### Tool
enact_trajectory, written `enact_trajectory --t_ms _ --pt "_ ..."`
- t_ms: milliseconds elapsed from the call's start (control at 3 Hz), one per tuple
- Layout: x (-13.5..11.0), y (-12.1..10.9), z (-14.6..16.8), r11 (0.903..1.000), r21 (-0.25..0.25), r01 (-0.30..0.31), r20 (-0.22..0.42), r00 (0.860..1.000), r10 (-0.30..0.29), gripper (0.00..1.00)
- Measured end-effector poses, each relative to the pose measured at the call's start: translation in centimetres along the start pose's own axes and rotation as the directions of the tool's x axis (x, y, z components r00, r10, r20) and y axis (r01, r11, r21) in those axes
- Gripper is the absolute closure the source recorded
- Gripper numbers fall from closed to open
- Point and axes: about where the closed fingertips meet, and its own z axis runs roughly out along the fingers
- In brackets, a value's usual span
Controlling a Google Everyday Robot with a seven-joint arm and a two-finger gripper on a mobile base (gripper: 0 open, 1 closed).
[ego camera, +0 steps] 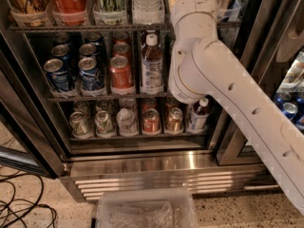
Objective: Pick water bottle from top shelf of fridge
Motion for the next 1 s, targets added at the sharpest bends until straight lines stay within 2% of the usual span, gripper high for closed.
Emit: enact_trajectory --t_ms 333,1000 --pt "0.21 -0.14 0.82 1.0000 0.005 0.003 -0.002 1.000 -0.003 0.51" --pt "-0.06 -0.60 0.82 0.9999 -0.011 -0.003 0.006 1.000 0.003 0.97"
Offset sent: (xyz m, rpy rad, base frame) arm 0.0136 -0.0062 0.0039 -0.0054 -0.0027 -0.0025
